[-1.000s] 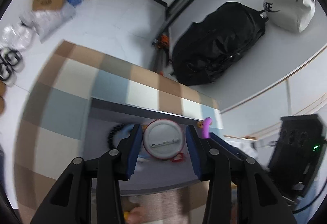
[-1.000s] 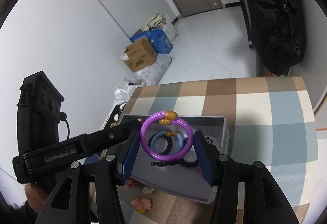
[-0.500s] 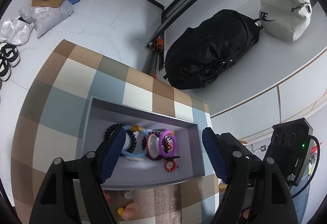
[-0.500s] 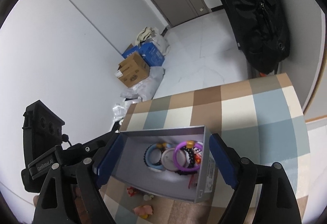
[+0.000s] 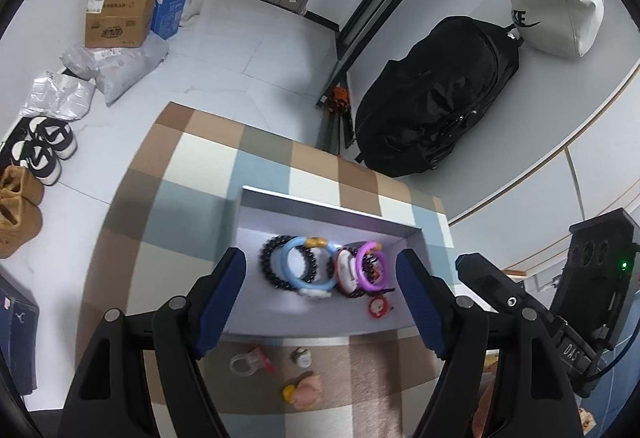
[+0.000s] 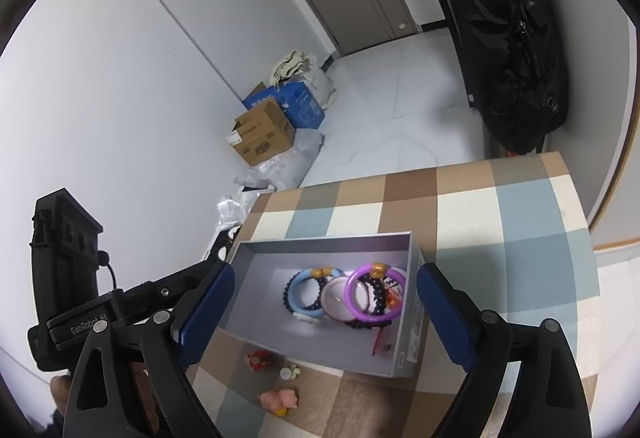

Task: Organize jewelry
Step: 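Move both grippers back toward the pig toy and red pacifier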

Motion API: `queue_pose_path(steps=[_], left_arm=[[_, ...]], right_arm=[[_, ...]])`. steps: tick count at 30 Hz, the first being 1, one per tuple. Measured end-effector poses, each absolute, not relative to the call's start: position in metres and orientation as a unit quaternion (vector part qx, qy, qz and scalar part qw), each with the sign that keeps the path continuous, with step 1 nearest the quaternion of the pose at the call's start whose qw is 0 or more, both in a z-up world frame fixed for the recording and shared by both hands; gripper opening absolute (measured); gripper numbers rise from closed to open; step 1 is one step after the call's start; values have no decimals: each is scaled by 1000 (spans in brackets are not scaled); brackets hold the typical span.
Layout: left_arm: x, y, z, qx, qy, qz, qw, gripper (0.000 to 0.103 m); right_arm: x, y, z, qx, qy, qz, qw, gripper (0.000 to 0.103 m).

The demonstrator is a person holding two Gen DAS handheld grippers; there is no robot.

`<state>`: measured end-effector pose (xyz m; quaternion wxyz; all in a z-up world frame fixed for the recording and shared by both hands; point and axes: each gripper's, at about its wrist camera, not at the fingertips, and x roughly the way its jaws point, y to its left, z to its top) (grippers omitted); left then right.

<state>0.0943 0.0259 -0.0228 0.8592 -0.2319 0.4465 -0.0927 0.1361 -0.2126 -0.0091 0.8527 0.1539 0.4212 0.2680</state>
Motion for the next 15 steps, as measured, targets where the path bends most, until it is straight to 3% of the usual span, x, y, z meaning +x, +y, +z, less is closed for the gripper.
queue_pose_path(steps=[5,8,15], left_arm=[[81,31,-23,-213,441,-76,869,75],[72,36,-23,-208,433,-66,875,84],[56,48,-41,-188,450,-56,871,84]], right_arm=[[125,-205,-7,139,416,278,855,96],[117,-198,-7,125,415,288,854,96],[100,-185,-13,93,417,302,852,100]])
